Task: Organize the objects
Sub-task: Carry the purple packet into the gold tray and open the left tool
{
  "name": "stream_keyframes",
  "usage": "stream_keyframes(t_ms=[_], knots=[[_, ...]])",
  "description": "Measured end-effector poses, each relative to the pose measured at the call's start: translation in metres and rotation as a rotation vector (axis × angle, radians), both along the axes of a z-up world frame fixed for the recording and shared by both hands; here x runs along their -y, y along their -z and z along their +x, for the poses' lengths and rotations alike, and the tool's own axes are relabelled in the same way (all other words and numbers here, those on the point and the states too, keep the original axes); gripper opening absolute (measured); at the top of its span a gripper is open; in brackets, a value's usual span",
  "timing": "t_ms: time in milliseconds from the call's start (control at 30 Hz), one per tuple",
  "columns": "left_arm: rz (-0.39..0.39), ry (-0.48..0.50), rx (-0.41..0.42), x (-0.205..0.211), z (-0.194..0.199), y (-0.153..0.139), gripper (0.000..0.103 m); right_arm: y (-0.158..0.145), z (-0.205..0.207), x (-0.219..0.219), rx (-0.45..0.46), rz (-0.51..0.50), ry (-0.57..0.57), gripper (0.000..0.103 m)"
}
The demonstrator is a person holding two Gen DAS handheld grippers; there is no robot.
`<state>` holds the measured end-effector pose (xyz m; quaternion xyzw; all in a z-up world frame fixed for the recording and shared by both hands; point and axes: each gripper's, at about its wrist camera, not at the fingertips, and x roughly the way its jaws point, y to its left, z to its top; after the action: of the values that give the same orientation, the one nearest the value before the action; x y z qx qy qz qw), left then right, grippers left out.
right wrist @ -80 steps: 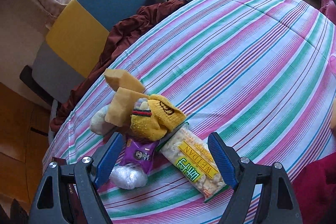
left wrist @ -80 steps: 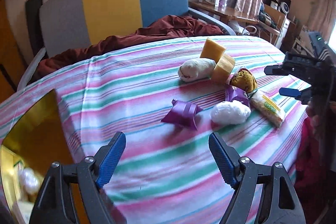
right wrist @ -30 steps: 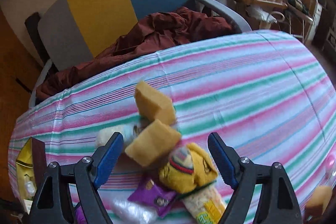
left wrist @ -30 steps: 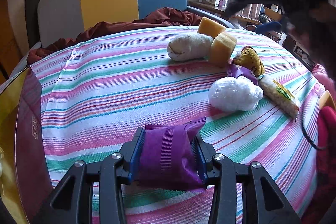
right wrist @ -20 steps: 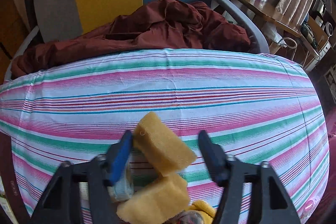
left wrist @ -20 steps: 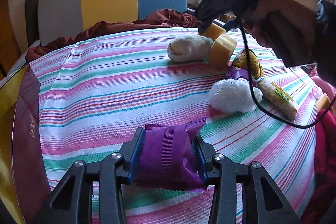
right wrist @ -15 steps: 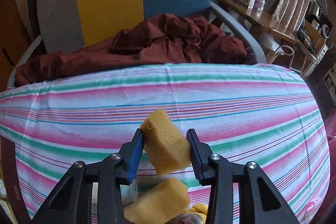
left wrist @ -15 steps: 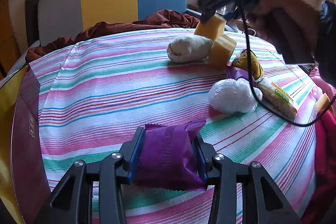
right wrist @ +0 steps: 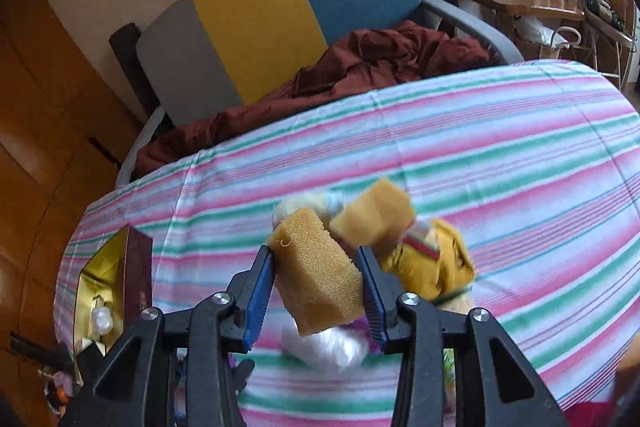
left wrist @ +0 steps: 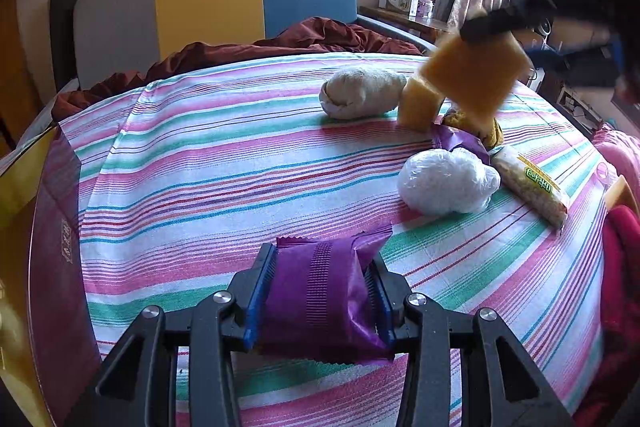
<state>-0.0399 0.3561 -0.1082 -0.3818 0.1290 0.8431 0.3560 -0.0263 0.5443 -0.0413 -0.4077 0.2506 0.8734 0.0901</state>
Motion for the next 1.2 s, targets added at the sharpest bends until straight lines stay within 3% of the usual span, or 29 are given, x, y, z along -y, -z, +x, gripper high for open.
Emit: stream_keyframes(t_ms=[133, 633, 767, 1000, 1200], knots=[[-0.001, -0.008, 0.016, 0.008, 0.006, -0.006, 0.044, 0.025, 0.020, 0.006, -0.012, -0.104, -0.019, 0.040], [0.053, -0.030, -0.039, 0.067, 0.036, -0.064, 0.044, 0.013, 0.032, -0.005, -0.080, -0.064, 0.049, 0.037], [0.066, -0.116, -0.039, 0.104, 0.012, -0.084, 0.044, 0.012, 0.034, -0.005, -0.087, -0.059, 0.057, 0.037], [0.068, -0.354, -0.006, 0.205, -0.066, -0.114, 0.044, 0.009, 0.035, -0.005, -0.099, -0.043, 0.058, 0.037], [0.008, -0.489, 0.053, 0.271, -0.135, -0.106, 0.044, 0.008, 0.034, -0.002, -0.090, -0.024, 0.056, 0.037]])
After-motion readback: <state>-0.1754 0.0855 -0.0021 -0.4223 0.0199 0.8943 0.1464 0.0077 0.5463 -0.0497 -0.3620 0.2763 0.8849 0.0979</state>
